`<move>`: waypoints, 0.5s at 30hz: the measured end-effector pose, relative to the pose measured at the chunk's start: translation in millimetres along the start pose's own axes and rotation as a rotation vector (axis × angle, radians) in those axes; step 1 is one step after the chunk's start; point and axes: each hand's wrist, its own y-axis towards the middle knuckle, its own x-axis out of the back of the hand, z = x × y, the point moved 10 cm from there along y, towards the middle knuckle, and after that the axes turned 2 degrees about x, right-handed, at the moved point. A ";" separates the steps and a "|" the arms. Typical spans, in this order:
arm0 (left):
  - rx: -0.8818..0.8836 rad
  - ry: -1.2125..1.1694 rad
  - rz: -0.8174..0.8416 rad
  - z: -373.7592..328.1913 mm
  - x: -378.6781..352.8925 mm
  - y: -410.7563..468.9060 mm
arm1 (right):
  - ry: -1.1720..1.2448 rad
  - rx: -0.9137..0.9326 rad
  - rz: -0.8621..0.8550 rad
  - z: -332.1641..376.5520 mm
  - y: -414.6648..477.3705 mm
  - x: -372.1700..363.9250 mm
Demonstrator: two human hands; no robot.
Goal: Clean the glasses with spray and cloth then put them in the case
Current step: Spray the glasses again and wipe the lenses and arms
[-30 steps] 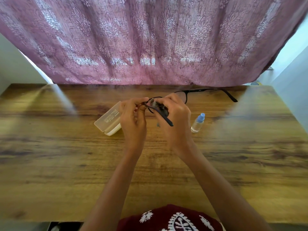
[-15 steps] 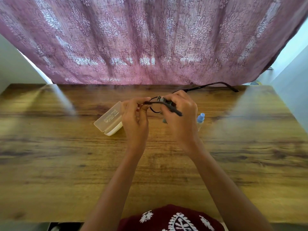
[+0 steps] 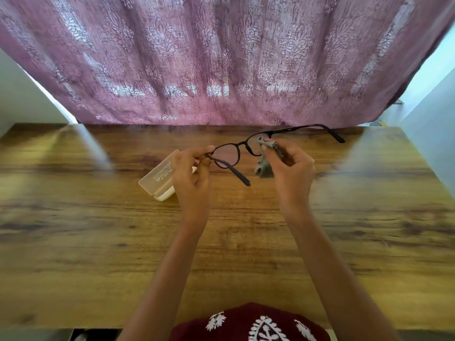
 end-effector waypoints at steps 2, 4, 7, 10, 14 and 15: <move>0.024 -0.020 0.030 7.8 -0.6 -1.4 | 0.027 -0.071 0.007 -9.8 3.2 -0.9; 0.036 -0.033 0.122 19.6 -3.8 -2.8 | 0.121 -0.139 0.013 -18.5 6.4 -0.9; 0.033 -0.041 0.320 38.1 -11.8 -3.6 | 0.186 -0.196 0.036 -28.7 9.2 -1.8; 0.185 -0.191 0.474 50.1 -19.0 -2.3 | 0.170 -0.212 0.053 -34.6 7.3 -4.5; 0.659 -0.168 0.523 81.9 -31.6 6.0 | 0.131 -0.225 0.056 -37.4 3.4 -8.0; 0.718 -0.194 0.577 82.3 -38.3 8.3 | 0.110 -0.221 0.058 -36.9 2.8 -8.4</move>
